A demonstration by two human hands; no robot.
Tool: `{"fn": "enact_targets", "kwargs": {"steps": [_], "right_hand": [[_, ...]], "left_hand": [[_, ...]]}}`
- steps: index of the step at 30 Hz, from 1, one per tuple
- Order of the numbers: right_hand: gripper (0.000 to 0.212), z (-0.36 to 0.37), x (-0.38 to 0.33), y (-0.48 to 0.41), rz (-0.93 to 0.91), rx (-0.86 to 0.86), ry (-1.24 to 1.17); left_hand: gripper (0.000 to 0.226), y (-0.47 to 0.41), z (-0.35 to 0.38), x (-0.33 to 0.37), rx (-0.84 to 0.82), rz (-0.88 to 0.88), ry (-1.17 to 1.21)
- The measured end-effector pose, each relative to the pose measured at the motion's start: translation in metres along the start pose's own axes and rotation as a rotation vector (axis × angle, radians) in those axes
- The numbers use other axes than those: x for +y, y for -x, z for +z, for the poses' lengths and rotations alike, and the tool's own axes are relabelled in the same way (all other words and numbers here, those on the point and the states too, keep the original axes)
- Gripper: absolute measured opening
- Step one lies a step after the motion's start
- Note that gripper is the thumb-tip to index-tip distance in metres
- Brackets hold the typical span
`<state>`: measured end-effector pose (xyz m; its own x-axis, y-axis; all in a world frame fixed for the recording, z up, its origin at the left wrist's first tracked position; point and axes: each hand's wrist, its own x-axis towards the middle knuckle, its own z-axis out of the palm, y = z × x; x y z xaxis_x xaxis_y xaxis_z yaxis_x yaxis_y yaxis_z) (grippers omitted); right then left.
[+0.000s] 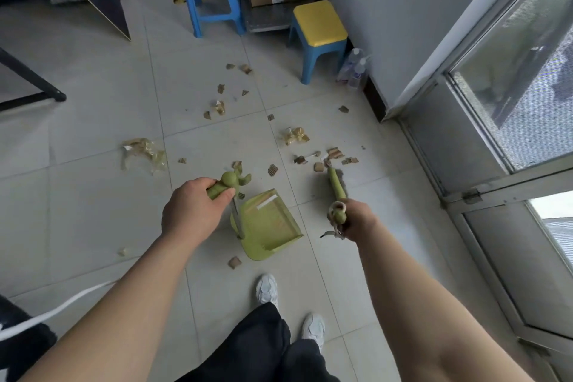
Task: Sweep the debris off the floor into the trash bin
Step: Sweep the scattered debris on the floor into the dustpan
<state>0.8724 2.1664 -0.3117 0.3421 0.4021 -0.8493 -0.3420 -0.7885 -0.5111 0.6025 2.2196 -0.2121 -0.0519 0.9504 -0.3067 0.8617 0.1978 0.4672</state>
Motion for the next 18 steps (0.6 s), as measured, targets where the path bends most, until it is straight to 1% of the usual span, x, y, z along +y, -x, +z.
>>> {"fn": "enact_targets", "kwargs": {"steps": [1,2,3,4,5,7,8,9,10,12,13,14,15,16,17,18], "right_hand": [[0.011,0.008,0.001,0.004,-0.01,-0.008,-0.015],[0.009,0.013,-0.001,0.006,-0.017,-0.001,-0.016],[0.016,0.016,-0.006,0.01,0.007,0.008,-0.052],[0.018,0.015,-0.012,0.013,-0.025,-0.002,-0.069],[0.019,0.009,-0.017,0.017,-0.092,-0.018,0.084],[0.012,-0.003,-0.03,0.025,-0.176,-0.021,0.349],[0.008,-0.008,-0.034,0.025,-0.157,-0.031,0.352],[0.005,-0.015,-0.039,0.032,-0.192,-0.038,0.403],[0.005,-0.024,-0.038,0.028,-0.202,-0.026,0.365],[0.007,-0.03,-0.048,0.035,-0.236,0.001,0.427],[0.007,-0.036,-0.053,0.038,-0.239,0.013,0.413],[0.009,-0.046,-0.056,0.035,-0.312,0.025,0.466],[0.014,-0.055,-0.058,0.032,-0.337,0.071,0.517],[0.018,-0.064,-0.064,0.027,-0.34,0.072,0.542],[0.021,-0.073,-0.072,0.023,-0.313,0.071,0.632],[0.023,-0.083,-0.077,0.015,-0.283,0.112,0.631]], "left_hand": [[0.027,-0.004,-0.002,0.001,-0.005,0.001,-0.002],[0.027,-0.008,-0.003,0.002,-0.009,0.002,-0.01],[0.027,-0.011,-0.004,0.004,-0.012,0.005,-0.021],[0.027,-0.015,-0.005,0.005,-0.011,0.01,-0.031],[0.028,-0.018,-0.007,0.007,-0.008,0.015,-0.04],[0.03,-0.025,-0.009,0.012,-0.003,0.025,-0.047],[0.03,-0.028,-0.011,0.016,-0.004,0.029,-0.047],[0.029,-0.031,-0.012,0.019,-0.005,0.032,-0.047],[0.028,-0.032,-0.014,0.023,-0.005,0.035,-0.044],[0.027,-0.037,-0.015,0.032,-0.004,0.043,-0.036],[0.028,-0.039,-0.015,0.037,-0.003,0.048,-0.034],[0.028,-0.041,-0.014,0.042,-0.002,0.052,-0.032],[0.027,-0.043,-0.012,0.047,-0.001,0.055,-0.028],[0.026,-0.045,-0.01,0.052,0.001,0.056,-0.021],[0.026,-0.047,-0.007,0.058,0.002,0.056,-0.013],[0.026,-0.05,-0.004,0.063,0.002,0.055,-0.005]]}}
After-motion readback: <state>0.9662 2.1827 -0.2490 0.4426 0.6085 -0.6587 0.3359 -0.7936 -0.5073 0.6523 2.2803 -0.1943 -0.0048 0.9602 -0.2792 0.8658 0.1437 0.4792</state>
